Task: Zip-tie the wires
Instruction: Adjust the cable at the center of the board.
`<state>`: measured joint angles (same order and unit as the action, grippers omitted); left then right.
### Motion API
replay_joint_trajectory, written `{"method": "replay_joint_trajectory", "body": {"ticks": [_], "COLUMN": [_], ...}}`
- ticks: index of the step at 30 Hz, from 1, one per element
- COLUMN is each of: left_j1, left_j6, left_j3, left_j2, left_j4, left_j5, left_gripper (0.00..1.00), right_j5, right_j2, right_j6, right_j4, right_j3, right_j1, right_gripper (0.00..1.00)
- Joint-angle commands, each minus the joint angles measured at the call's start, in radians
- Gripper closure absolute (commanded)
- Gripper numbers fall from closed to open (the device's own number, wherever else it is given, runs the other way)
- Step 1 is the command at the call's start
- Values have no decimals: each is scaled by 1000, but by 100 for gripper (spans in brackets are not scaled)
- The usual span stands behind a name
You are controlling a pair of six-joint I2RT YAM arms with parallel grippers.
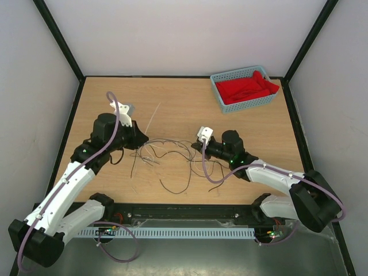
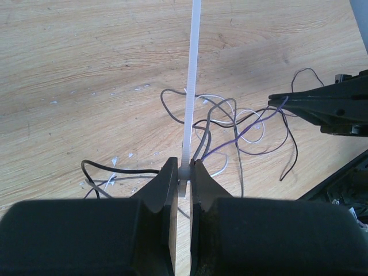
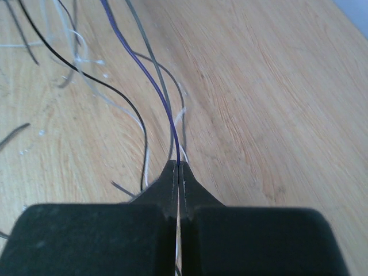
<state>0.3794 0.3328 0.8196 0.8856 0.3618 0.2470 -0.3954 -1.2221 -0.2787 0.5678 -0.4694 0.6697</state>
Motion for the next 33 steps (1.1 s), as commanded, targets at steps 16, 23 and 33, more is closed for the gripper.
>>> {"method": "replay_joint_trajectory", "body": {"ticks": [16, 23, 33], "left_j1": [-31, -33, -33], "left_j6": [-5, -12, -25], "left_j3": [24, 27, 28], "left_j2": [-30, -27, -20], "left_j4": [-2, -2, -2], "left_j5": [28, 29, 54], "left_gripper": [100, 100, 100], "right_j5": [-1, -83, -268], "right_j2": [3, 66, -12], "right_j6": [101, 97, 171], "right_j4": [61, 40, 166], "right_j3": [58, 43, -80], "right_j1": [-70, -70, -56], "right_gripper": [80, 51, 55]}}
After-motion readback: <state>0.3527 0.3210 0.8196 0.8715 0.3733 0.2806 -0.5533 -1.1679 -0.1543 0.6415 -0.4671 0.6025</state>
